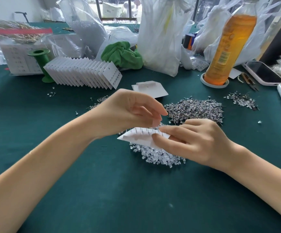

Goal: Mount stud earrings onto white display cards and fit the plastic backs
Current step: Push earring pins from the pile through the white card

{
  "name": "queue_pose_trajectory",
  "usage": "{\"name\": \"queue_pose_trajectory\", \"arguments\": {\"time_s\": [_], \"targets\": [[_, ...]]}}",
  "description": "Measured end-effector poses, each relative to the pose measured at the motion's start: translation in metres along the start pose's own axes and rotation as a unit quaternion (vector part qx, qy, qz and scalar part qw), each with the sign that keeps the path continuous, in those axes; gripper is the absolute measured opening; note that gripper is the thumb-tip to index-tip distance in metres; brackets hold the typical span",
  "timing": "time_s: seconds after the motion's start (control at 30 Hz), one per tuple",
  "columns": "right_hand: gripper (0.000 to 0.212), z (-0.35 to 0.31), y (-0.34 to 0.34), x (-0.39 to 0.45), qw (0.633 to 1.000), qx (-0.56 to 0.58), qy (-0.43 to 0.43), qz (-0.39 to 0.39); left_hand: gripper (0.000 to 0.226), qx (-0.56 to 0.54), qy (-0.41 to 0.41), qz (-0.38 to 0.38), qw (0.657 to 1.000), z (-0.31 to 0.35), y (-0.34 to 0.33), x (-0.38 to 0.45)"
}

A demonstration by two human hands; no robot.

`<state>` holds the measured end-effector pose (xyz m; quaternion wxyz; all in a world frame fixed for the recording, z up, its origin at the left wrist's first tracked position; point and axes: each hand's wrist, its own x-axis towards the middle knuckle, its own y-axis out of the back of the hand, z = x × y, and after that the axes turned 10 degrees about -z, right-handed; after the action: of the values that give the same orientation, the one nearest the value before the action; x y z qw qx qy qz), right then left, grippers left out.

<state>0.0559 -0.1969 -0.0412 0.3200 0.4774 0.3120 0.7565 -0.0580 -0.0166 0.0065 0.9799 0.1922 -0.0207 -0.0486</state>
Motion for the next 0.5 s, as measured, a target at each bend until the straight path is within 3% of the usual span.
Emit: {"name": "queue_pose_trajectory", "arguments": {"time_s": [0.1, 0.27, 0.5], "targets": [[0.034, -0.0015, 0.0004, 0.0007, 1.0, -0.001, -0.004, -0.013, 0.022, 0.007, 0.005, -0.03, 1.0, 0.0011, -0.0022, 0.0029], [0.021, -0.0034, 0.0055, 0.0052, 0.999, 0.004, -0.021, -0.028, 0.022, 0.017, 0.016, -0.062, 0.998, 0.004, -0.0027, 0.0043], [0.025, -0.0056, 0.0074, 0.0061, 0.999, 0.003, -0.025, -0.048, 0.02, 0.056, 0.02, -0.086, 0.995, 0.0084, -0.0038, 0.0069]]}}
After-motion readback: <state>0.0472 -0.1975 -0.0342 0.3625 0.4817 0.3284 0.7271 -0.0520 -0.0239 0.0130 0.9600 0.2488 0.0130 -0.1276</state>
